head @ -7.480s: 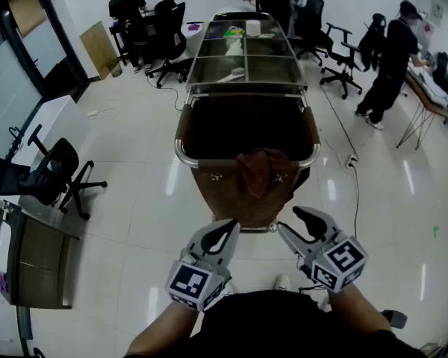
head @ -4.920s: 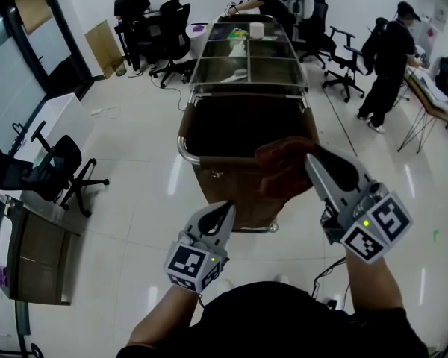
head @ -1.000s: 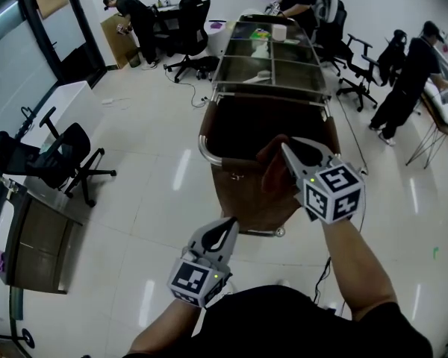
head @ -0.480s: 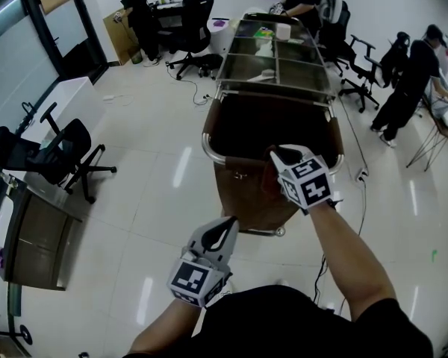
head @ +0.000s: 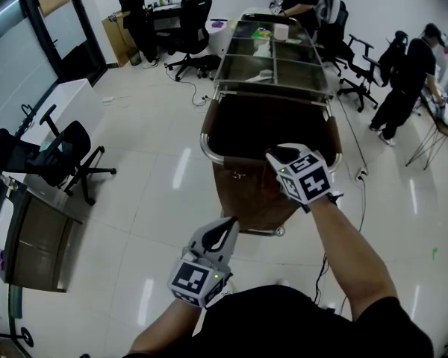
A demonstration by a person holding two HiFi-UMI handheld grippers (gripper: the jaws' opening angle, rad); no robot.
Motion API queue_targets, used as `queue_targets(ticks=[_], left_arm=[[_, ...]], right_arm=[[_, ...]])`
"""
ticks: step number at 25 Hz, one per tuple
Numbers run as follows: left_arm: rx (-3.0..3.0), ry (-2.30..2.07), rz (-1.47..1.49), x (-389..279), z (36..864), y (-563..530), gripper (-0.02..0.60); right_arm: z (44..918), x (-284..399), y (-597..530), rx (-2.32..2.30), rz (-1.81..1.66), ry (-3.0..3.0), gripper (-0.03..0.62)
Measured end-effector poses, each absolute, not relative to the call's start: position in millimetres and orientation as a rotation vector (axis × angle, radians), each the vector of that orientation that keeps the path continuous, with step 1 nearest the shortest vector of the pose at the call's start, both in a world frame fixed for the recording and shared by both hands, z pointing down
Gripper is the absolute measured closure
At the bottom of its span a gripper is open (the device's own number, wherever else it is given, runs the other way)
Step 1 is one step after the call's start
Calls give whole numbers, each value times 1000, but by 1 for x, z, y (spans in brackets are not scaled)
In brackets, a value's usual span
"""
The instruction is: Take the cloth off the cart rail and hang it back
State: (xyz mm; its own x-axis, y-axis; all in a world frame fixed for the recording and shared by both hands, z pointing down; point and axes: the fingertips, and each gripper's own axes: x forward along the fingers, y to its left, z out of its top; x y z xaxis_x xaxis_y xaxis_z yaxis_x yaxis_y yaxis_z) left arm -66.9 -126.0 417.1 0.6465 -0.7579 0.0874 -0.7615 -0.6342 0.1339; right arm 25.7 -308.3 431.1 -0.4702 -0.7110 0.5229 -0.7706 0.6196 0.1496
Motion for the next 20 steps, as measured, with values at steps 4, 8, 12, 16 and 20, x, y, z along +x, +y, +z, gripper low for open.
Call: queue_targets(ticks=[4, 8, 12, 16, 20], left_arm=[[2711, -1253, 38, -65, 417, -126, 581], [2720, -1240, 43, -59, 415, -123, 581], [2724, -1220, 50, -51, 416, -122, 581], [2745, -1208, 58, -44, 414, -121, 581], [2755, -1199, 51, -39, 407, -120, 581]], right_arm=[[415, 28, -303, 1179, 124, -2333, 465], [393, 34, -292, 1209, 107, -2383, 468], [362, 40, -272, 1241, 100, -2498, 470], [320, 50, -240, 1248, 84, -2670, 484], [278, 67, -193, 1222, 87, -2934, 506]])
